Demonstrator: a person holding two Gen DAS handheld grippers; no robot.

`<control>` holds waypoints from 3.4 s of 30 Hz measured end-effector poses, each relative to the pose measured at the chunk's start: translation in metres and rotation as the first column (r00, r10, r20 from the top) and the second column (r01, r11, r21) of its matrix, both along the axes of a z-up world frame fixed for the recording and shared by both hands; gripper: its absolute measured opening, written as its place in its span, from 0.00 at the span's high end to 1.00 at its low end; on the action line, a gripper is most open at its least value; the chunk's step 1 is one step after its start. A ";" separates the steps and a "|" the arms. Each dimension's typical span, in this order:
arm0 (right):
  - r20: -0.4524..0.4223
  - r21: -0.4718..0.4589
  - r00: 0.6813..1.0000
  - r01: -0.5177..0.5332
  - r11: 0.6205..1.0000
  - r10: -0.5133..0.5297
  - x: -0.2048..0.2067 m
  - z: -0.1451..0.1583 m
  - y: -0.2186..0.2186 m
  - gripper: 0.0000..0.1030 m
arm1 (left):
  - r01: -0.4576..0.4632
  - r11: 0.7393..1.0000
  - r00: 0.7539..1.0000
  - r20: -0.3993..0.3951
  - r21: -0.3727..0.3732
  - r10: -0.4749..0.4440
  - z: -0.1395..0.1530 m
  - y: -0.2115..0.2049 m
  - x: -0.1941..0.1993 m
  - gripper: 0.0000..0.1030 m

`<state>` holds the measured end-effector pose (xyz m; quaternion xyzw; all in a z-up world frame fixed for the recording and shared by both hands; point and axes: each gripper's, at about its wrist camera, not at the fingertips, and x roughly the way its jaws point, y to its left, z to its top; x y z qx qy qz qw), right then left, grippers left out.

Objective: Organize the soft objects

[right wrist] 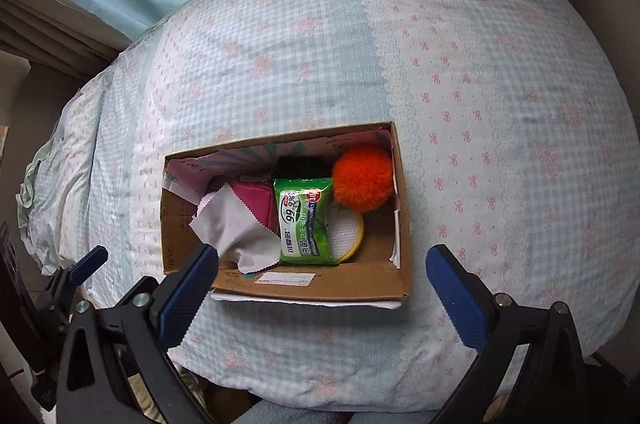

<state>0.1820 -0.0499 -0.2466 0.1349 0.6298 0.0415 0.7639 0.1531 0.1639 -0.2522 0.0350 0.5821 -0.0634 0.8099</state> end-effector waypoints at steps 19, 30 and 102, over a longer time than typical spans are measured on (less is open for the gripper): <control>0.490 -0.266 0.869 0.075 0.961 0.068 -0.087 0.234 -0.074 0.00 | -0.033 0.997 0.868 0.492 -0.068 0.062 0.246 -0.084 -0.062 0.00; 0.568 -0.307 0.821 0.145 0.940 0.059 -0.119 0.252 -0.074 0.00 | -0.019 1.000 0.798 0.601 -0.025 0.030 0.266 -0.105 -0.104 0.00; 0.593 -0.306 0.803 0.157 0.939 0.059 -0.127 0.260 -0.078 0.00 | -0.033 0.999 0.802 0.595 -0.037 0.048 0.256 -0.104 -0.101 0.00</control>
